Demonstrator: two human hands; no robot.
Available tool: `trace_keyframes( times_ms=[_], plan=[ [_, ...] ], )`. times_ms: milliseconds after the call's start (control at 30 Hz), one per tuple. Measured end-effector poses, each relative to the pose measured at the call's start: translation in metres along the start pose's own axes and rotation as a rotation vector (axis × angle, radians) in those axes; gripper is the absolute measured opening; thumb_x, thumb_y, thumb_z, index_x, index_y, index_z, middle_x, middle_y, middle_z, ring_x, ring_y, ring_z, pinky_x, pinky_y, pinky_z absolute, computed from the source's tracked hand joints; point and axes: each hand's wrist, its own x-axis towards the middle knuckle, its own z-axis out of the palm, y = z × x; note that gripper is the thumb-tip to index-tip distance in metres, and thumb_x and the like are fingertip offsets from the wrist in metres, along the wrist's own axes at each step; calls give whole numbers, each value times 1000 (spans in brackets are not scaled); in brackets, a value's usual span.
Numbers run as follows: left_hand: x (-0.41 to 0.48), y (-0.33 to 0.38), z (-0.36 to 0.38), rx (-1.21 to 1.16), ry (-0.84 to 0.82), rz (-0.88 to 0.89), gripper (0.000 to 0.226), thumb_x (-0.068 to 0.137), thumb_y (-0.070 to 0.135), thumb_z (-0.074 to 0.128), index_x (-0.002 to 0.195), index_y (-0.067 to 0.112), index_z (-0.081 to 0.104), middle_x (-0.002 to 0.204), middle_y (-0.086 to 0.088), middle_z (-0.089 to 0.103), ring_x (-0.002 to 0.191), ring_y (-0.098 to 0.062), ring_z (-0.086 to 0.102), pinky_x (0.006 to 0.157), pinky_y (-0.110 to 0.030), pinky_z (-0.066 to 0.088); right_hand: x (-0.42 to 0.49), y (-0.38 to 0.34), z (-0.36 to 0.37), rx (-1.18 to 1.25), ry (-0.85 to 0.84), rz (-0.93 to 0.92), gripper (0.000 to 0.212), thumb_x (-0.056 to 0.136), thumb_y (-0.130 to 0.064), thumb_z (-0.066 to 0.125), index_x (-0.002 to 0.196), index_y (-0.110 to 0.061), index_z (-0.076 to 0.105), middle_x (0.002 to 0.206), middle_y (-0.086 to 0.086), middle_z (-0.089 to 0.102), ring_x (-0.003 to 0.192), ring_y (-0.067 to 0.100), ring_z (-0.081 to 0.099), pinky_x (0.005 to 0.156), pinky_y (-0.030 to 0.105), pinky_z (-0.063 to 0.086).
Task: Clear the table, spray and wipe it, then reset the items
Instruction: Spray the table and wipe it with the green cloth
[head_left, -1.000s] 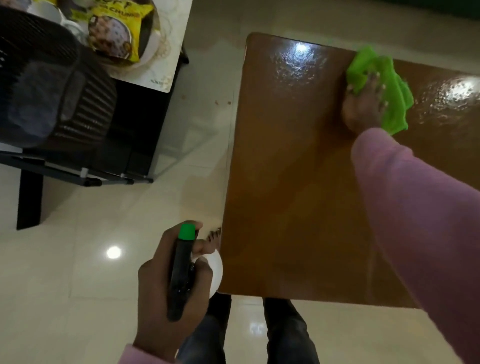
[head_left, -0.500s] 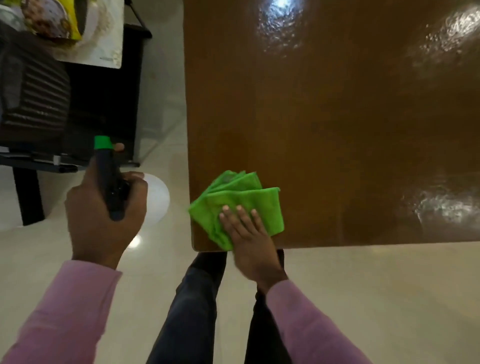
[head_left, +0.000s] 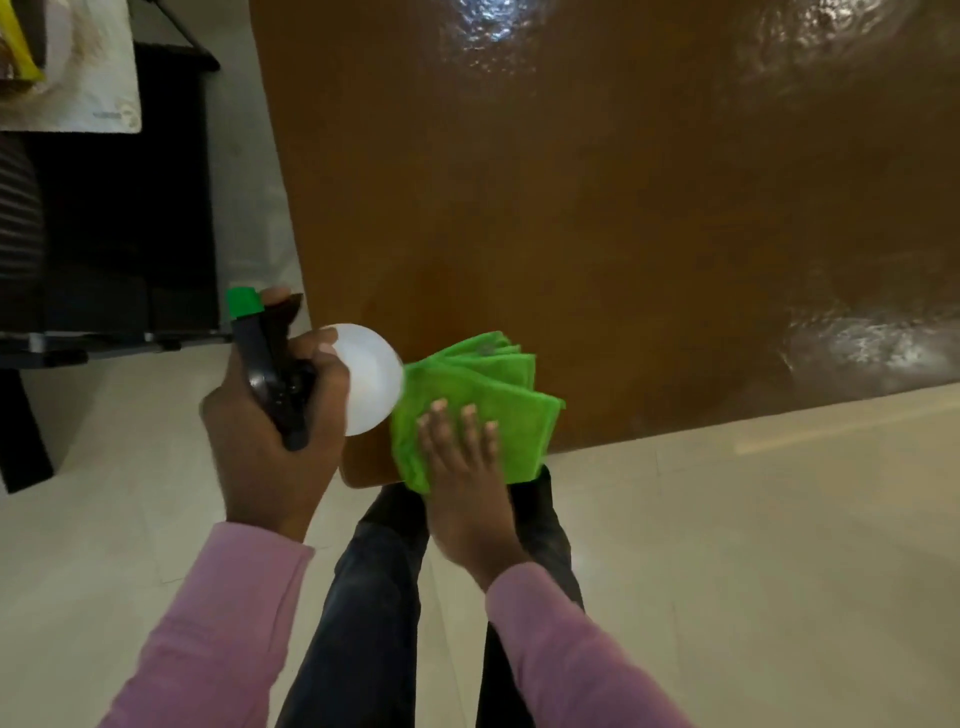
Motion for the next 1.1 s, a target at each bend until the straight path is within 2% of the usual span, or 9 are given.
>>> trace_keyframes(
  times_ms=[133,267,400,500,600,767,867,933,1100],
  plan=[
    [3,-7,3,13,-23,28,38,96,30,58,130,12,56,113,37,61,106,8,61,90,-29,55,-19,45,-2,-16,-27,-91,76,78,-20,41,152,-21,21,159,-1,21,147,27,13,118,50,6],
    [-2,-10,12,8,-48,28,37,96,35,57,128,17,55,111,28,64,105,3,63,93,-30,54,-34,169,-33,18,74,325,76,87,-16,54,152,-15,15,159,3,5,147,29,0,119,52,6],
    [-12,-5,21,14,-86,-9,41,94,31,57,134,23,51,116,0,68,108,-9,65,94,-29,53,-25,239,-66,159,113,603,63,97,-35,26,153,-10,11,161,8,1,148,32,-2,119,52,5],
    [-19,-1,26,25,-90,-13,41,94,29,56,129,48,46,111,18,65,102,7,62,91,-10,48,-10,206,-60,219,171,691,66,96,-37,24,153,-9,7,161,10,-2,147,36,-5,118,54,3],
    [-25,-6,29,27,-106,-23,44,94,24,58,125,52,44,107,38,61,101,12,61,91,-5,43,-12,142,-40,220,118,629,67,95,-34,28,153,-8,7,161,11,-5,146,38,-8,118,53,-1],
    [-35,-17,25,-23,-153,-85,46,93,34,58,134,47,43,117,29,63,112,2,61,96,-9,44,-21,63,-32,307,-26,460,65,99,-27,40,153,-17,7,159,-1,-10,147,30,-9,118,42,-6],
    [-44,-20,19,4,-195,-88,49,92,40,57,136,51,38,115,37,59,111,10,58,94,-8,46,-13,43,-67,768,-30,527,47,101,-34,40,146,-27,33,154,-2,33,143,24,25,117,40,21],
    [-49,-19,17,33,-205,-88,50,92,44,55,137,52,36,112,35,59,108,14,58,91,-7,47,-3,39,-99,1068,-59,608,29,100,-39,42,126,-34,54,121,-9,62,122,21,52,101,39,41],
    [-56,-24,12,87,-211,-123,56,87,50,58,135,58,32,102,40,60,96,22,57,82,-1,44,23,56,-151,1451,-253,475,23,96,-38,50,101,-32,71,105,-8,73,96,12,70,72,26,57]
  ],
)
